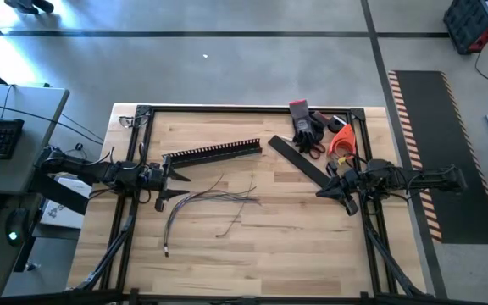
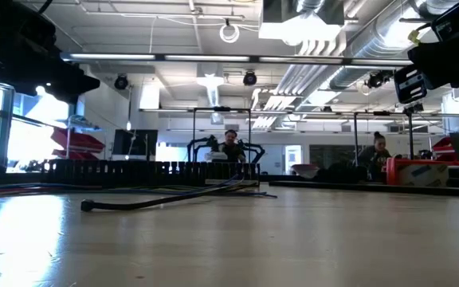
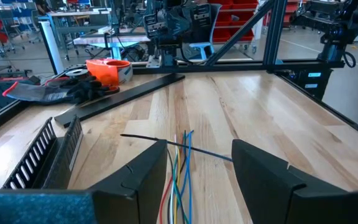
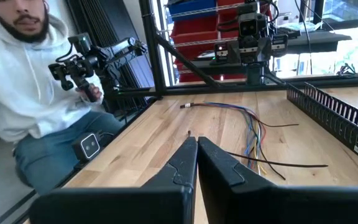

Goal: Ziptie cables

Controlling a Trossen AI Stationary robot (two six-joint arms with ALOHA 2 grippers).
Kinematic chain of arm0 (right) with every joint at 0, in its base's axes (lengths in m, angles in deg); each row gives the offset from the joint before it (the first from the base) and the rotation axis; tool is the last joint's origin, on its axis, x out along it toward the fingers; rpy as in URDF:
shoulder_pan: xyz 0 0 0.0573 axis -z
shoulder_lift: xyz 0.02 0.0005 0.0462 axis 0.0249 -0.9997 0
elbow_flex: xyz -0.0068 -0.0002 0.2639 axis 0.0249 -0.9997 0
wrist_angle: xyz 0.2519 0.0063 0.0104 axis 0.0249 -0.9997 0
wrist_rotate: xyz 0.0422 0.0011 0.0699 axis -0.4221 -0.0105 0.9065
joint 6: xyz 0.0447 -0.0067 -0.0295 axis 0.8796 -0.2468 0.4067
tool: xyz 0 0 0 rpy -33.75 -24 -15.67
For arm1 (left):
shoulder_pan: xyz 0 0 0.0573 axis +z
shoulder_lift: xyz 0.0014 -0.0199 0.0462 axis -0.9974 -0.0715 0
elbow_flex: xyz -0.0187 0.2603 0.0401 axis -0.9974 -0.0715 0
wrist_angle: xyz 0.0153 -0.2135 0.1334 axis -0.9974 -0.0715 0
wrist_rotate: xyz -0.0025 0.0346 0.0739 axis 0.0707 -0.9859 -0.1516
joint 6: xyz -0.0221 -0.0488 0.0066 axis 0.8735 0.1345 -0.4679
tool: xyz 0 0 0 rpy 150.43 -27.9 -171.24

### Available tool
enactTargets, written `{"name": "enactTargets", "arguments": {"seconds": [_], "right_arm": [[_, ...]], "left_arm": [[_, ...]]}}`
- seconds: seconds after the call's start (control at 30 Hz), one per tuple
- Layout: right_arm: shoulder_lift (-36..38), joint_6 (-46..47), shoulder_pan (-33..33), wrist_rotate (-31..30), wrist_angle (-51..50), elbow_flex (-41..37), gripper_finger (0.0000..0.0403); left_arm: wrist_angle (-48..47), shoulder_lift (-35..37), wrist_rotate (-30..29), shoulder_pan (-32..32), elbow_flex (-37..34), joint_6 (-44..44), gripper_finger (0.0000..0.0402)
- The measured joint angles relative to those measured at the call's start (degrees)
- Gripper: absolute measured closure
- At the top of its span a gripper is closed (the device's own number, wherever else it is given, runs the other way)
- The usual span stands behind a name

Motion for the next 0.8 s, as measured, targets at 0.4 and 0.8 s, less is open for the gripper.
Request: {"name": "enactTargets", "arguments": {"seconds": [0.4,0.8], "right_arm": [[0.0,0.0,0.0,0.0,0.0,0.0,0.0403],[0.0,8.1,0.0,-16.6,14.3,0.0,0.0403]], "left_arm": [[0.0,0.0,0.0,0.0,0.0,0.0,0.0238],[0.4,0.0,-1.5,0.0,0.0,0.0,0.0238]]}}
